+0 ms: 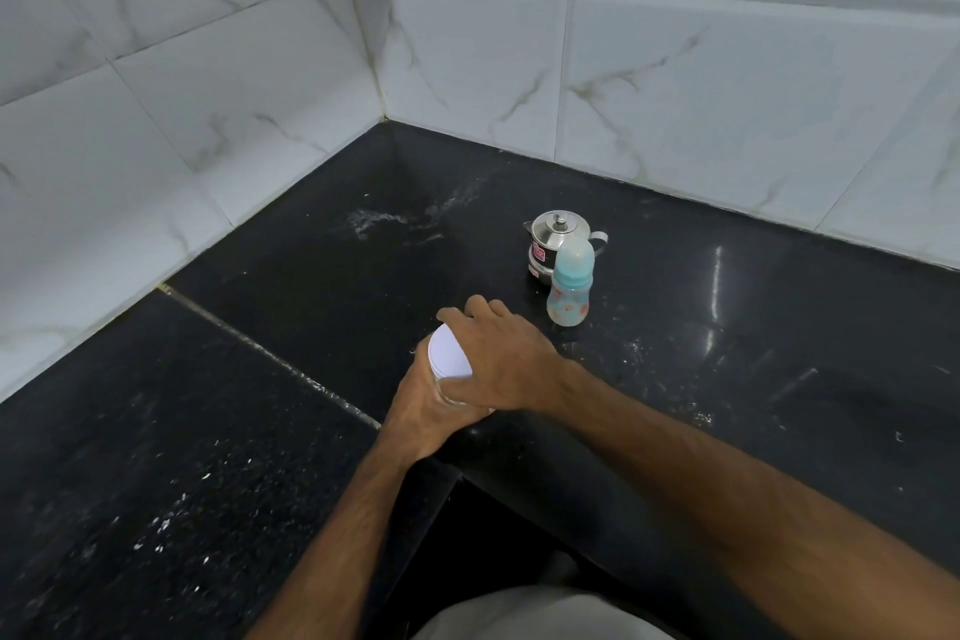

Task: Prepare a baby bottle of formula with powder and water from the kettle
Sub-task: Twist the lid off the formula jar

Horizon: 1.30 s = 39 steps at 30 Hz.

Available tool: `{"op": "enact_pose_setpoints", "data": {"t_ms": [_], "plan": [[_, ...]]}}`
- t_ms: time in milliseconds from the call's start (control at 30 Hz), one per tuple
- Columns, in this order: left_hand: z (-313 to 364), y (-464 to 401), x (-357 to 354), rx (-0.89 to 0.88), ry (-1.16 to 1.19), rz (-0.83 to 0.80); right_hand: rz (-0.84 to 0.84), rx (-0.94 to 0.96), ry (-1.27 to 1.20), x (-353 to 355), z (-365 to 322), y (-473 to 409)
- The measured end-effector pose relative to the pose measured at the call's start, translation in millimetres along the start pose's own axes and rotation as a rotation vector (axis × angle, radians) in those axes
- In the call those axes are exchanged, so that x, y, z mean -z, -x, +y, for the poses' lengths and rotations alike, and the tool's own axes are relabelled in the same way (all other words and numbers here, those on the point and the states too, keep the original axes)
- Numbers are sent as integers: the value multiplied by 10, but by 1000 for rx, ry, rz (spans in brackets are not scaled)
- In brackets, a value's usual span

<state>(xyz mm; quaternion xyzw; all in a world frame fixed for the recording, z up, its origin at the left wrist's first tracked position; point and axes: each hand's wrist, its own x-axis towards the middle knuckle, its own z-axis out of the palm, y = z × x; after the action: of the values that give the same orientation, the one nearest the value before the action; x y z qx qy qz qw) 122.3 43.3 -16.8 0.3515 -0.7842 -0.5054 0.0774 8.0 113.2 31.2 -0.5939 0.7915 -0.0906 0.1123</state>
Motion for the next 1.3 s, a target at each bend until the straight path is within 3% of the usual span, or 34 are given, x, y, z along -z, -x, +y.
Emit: {"op": "enact_pose_setpoints", "data": {"t_ms": [167,333,533,733,967,1100,1300], "plan": [[-58,-8,8,-44,-34,35,-68,47,-199,28,40,9],[-32,0,1,-4,6,11,21,-17,-52,-11,22,-4],[-54,-31,-24,-21,32,4,-87,72,-217,37,39,7],[-68,-10,-4,-20,36,19,14,-9,16,-16,-1,-12],[-88,-69,-30,-72,-37,4,-44,74,-259,89,80,-48],[-125,-57,-10,-87,-3,19,59,90,-431,124,211,71],[-219,-72,9,-135,14,14,362,4,-667,-117,424,454]]}}
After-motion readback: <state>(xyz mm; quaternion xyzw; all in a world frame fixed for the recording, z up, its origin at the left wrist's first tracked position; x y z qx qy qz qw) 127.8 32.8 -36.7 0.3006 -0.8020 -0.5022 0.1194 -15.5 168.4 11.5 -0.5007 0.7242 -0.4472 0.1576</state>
